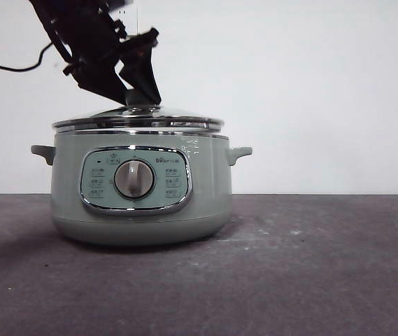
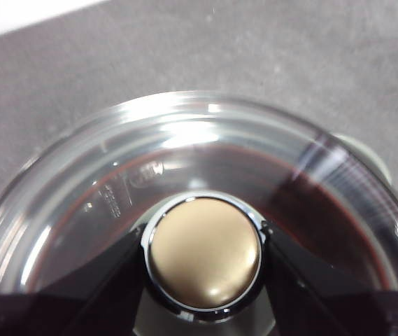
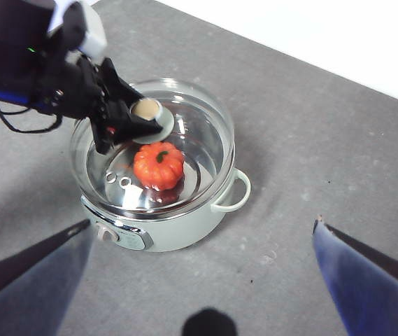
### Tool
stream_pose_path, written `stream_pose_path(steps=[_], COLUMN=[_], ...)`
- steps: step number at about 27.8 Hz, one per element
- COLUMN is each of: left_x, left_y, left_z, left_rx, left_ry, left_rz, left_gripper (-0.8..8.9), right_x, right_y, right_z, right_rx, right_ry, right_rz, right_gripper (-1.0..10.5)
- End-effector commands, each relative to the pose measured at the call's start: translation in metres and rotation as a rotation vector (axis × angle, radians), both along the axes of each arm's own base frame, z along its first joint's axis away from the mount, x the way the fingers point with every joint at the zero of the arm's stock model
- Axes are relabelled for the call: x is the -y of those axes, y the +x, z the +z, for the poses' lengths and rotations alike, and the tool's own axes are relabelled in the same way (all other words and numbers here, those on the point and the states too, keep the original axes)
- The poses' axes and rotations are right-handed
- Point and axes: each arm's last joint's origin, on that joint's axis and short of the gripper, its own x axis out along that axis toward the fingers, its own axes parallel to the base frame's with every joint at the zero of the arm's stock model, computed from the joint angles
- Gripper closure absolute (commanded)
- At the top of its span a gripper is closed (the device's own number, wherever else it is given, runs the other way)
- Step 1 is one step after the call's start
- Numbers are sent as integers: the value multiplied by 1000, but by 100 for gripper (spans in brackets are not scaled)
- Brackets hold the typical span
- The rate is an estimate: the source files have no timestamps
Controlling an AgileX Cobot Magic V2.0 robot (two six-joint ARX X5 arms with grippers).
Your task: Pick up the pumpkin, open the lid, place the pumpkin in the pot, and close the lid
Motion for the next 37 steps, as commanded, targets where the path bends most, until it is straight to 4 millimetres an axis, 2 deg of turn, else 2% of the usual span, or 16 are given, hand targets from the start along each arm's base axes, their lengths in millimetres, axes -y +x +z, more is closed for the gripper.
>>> stream_pose_path(steps=[1, 9, 14, 27, 32, 34, 37], left_x=[3, 13, 19, 14, 13, 13, 12], left_y=[1, -2, 0, 2, -2, -3, -4], left_z=[7, 4, -9, -14, -18, -19, -20], left_rx=[52, 38, 1, -2, -54, -79, -90], left_ry=[-30, -20, 26, 103, 118, 124, 133], left_rz=[-9, -34, -11, 3, -1, 2, 6], left_gripper=[822, 822, 822, 822, 822, 754, 309], right_x=[0, -1, -1, -1, -1, -1, -1], right_y=[0, 0, 0, 0, 0, 0, 0], right_z=[0, 1, 1, 1, 1, 1, 0], right_rx=[-1, 3, 2, 3, 3, 2, -1], right_ry=[9, 12, 11, 11, 11, 11, 9], right_rz=[-2, -1, -2, -2, -1, -1, -1], right_gripper=[379, 379, 379, 379, 379, 379, 379])
